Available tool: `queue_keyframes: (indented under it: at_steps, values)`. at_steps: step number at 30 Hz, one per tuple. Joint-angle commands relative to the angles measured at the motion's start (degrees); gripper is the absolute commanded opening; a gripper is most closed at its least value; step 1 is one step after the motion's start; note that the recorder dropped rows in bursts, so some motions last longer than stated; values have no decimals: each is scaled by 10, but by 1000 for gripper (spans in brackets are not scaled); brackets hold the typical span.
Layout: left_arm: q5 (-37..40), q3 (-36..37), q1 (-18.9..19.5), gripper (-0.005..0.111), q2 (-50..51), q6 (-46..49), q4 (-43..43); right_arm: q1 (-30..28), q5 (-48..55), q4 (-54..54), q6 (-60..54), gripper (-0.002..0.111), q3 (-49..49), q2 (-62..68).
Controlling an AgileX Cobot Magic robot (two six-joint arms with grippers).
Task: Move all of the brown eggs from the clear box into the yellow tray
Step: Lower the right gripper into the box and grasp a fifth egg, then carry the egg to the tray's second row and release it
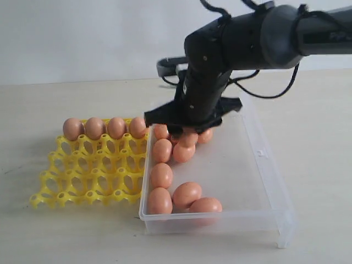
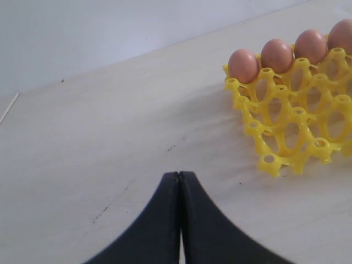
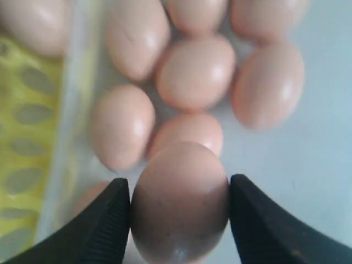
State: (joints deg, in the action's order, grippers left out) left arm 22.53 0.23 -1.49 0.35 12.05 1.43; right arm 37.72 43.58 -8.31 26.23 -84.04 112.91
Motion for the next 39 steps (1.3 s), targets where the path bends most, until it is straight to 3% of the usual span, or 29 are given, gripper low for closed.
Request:
queue_keyframes:
  at_steps: [1,4,10,14,29,32,39]
  values:
    - [-4,-2,-3,0,-3,-3,0,23,-210,11,-178,0,32,-30]
    - [-4,-2,-3,0,-3,-3,0,36,-341,33,-242,0,67,-24]
    - [-4,-2,-3,0,-3,-3,0,39,-527,35,-243,0,127,10]
    - [-4,-2,-3,0,-3,-3,0,38,-573,32,-248,0,138,38]
    - [-4,-2,-3,0,-3,-3,0,30,-593,32,-274,0,139,81]
    - [-4,-2,-3,0,-3,-3,0,30,-593,32,-271,9,139,88]
    - [-4,-2,-3,0,-3,-3,0,30,-585,33,-271,48,139,92]
